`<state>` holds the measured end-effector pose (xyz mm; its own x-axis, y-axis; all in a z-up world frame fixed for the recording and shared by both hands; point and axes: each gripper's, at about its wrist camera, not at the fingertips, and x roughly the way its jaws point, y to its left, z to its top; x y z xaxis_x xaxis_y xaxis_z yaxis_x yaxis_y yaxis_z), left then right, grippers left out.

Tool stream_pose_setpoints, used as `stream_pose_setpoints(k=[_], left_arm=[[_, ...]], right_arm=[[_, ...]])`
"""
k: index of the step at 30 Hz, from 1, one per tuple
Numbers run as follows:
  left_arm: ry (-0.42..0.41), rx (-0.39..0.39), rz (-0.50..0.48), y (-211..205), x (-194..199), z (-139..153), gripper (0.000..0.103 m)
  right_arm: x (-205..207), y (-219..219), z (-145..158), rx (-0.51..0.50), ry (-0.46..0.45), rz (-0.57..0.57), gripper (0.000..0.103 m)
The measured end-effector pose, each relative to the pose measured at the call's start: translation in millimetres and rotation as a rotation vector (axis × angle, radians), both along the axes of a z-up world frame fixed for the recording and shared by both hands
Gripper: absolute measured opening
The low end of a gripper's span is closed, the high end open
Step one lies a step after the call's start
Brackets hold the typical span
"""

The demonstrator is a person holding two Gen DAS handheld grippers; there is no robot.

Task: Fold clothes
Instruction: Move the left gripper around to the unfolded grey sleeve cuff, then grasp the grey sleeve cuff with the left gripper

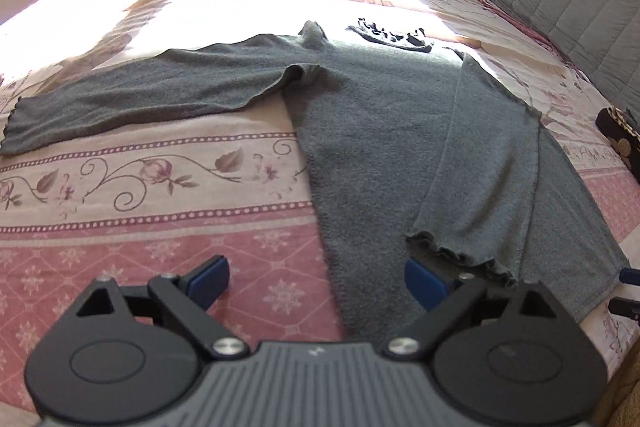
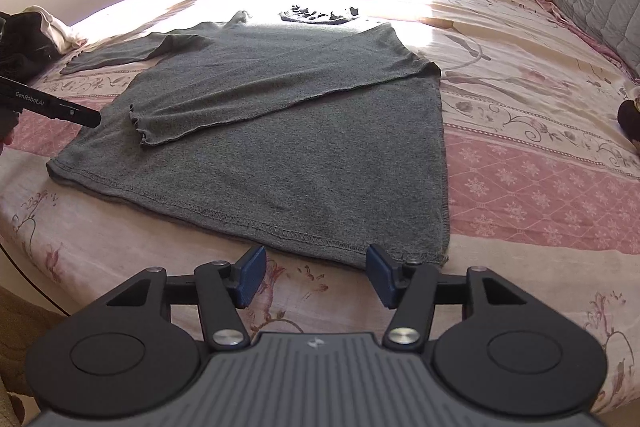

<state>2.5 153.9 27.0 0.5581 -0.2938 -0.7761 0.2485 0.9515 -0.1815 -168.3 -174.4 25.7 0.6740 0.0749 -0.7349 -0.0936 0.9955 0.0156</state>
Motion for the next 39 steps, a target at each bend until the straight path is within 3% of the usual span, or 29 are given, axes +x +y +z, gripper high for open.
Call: stream_pose_setpoints(k=[8,17,22,29,33,35,37,39], left_arm=[[-0.059,0.016,0.383,12,39,8,0.095],[-0.078,-0.129,0.942,58,77,-1,0.095],[-0.110,-0.173,1.027,75,96,-3,0.094],[-0.275,-0.277,1.078,97,96,-15,0.088],[-0.329,-0.302,1.089,107,92,-19,0.059],[-0.324,-0.341,1.075,110,91,-21,0.016],[-0.307,-0.400,1.049,112,92,-23,0.006],[-0.295,-0.450,1.020,114,92,-24,0.005]], right_arm=[[18,10,4,-0.009,0.009,0.001,0.059],[38,15,16,-0.031,0.017,-0.009,0.060],[45,16,25,-0.044,0.002,0.004,0.060],[60,21,32,-0.041,-0.017,0.028,0.062],[68,31,40,-0.037,-0.046,0.061,0.062],[72,36,44,-0.030,-0.066,0.087,0.062],[77,40,47,-0.024,-0.080,0.099,0.062],[83,44,49,-0.016,-0.096,0.104,0.062]])
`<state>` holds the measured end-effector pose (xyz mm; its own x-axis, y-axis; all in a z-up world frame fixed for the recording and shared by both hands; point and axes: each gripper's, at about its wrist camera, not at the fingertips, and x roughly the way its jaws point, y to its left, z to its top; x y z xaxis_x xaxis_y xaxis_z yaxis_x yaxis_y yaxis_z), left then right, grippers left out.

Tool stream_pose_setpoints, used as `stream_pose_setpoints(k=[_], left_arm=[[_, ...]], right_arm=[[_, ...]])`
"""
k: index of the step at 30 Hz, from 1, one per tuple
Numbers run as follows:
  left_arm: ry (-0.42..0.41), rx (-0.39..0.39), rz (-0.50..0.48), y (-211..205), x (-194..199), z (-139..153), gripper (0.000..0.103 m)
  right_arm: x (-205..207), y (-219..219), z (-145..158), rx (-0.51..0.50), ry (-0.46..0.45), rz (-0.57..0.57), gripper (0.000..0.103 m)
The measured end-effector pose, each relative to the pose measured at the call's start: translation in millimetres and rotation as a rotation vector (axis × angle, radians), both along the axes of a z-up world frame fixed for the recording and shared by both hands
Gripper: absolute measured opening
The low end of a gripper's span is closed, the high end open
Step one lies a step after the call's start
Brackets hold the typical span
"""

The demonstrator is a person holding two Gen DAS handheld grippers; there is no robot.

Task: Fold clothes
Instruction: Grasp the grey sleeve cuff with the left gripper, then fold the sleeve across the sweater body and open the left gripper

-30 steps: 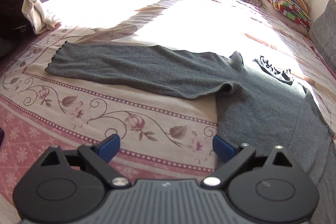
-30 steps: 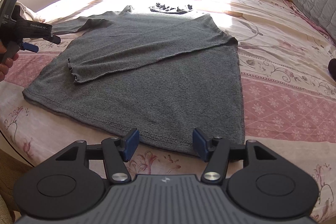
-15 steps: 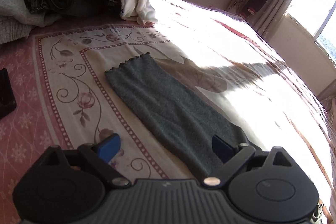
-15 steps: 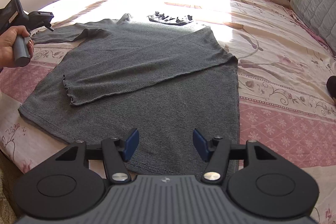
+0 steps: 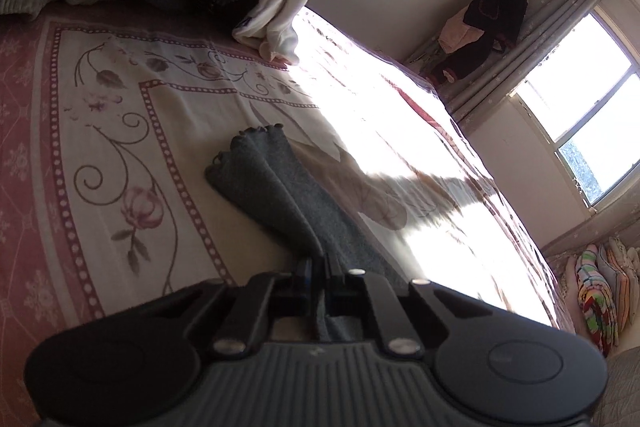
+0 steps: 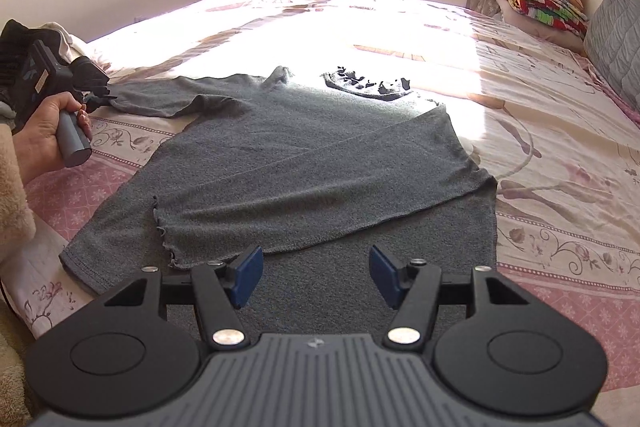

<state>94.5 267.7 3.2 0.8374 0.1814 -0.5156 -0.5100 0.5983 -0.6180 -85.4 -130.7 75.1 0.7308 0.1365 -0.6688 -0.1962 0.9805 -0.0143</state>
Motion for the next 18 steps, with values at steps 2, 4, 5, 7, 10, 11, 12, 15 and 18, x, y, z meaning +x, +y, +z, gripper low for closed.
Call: stream_pose_setpoints(k=[2,4,5,7,10,11,12,15,18], left_arm=[[-0.032,0.035,-0.041,-7,0,9,0.004],[-0.064,0.066,-0.087,-16,1,18,0.004],[-0.078,0.082,-0.110,-21,1,23,0.004],[-0.084,0.112,-0.148,-31,2,32,0.004],[-0.077,0.104,-0.157,-41,1,39,0.004],[-0.080,0.105,-0.176,-45,1,41,0.004],[-0.083,0.106,-0.195,-50,1,43,0.004],[-0.098,0.130,-0.269,-68,1,52,0.004],[-0.126,0.188,-0.375,-95,-4,67,0.004]], right_arm=[[5,2,3,0.016,-0.013,-0.003,0.062],[9,2,5,0.034,-0.021,0.000,0.062],[11,2,6,0.042,-0.024,0.001,0.062],[17,0,8,0.051,-0.025,0.001,0.062],[26,-3,14,0.062,-0.039,-0.014,0.062],[28,-6,17,0.078,-0.049,-0.017,0.062],[30,-8,19,0.097,-0.057,-0.020,0.062],[39,-22,25,0.204,-0.064,-0.047,0.063],[49,-37,24,0.302,-0.059,-0.091,0.064]])
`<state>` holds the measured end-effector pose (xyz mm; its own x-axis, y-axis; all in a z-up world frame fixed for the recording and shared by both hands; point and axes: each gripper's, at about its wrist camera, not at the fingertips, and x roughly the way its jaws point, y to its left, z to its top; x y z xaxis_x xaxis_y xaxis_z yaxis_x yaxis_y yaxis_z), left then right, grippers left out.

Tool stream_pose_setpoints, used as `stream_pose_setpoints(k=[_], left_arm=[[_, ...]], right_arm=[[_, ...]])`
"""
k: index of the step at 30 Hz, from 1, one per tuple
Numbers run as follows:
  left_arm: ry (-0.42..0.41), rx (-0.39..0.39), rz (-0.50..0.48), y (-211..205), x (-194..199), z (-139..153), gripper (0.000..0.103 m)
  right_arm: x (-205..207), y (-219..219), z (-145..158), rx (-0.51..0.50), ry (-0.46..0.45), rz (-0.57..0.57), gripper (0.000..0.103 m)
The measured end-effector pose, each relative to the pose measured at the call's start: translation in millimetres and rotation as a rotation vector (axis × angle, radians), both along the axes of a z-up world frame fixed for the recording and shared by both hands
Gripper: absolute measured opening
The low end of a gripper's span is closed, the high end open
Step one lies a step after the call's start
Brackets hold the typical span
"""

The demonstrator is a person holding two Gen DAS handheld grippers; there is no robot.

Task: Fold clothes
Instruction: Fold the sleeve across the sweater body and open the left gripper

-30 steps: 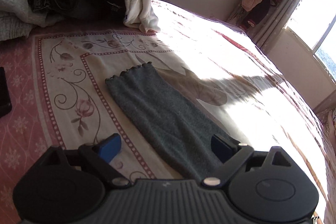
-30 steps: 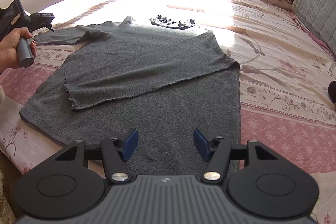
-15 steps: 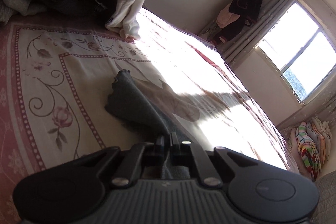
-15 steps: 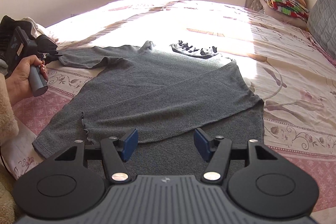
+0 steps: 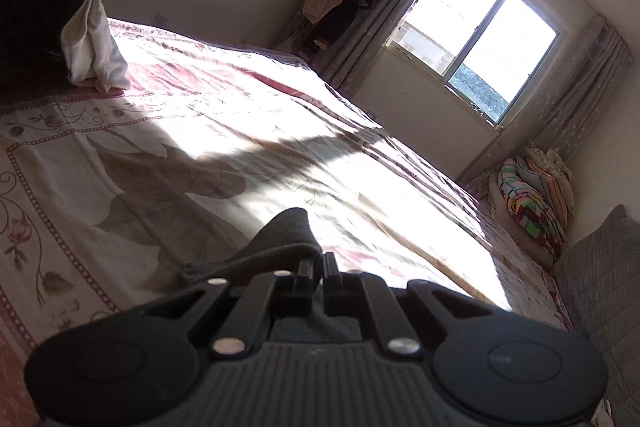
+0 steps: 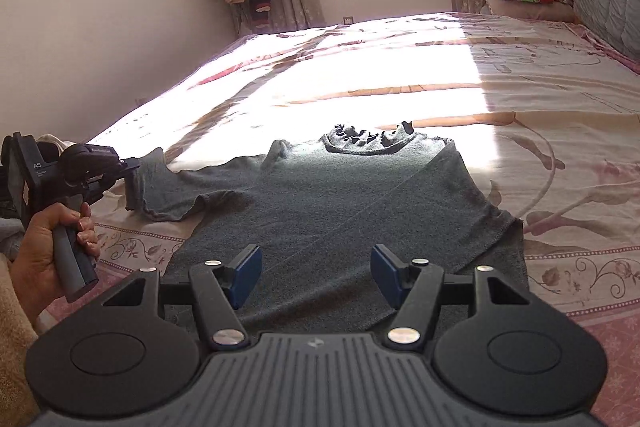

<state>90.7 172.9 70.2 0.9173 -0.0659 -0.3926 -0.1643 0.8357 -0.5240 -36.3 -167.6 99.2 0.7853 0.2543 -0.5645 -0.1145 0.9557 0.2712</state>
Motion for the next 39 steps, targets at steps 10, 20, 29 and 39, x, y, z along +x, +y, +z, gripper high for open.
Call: stream_pose_setpoints(k=[10,20,29,39], left_arm=[[-0.063,0.150,-0.387,-97,-32,37,0.004],[0.088,0.236,-0.699,-168,-68,9,0.005],[0.204,0.117,-0.710,-147,-80,-31,0.047],[0.248,0.046,-0.571,-129,-64,-28,0.052]], right_arm=[[11,-48,-17,0.205,0.050,-0.135,0.064],[10,-84,-30,0.277,0.115,-0.252,0.064],[25,-76,-50,0.278,0.202,-0.256,0.064],[51,-51,-64,0.250,0.217,-0.220,0.064]])
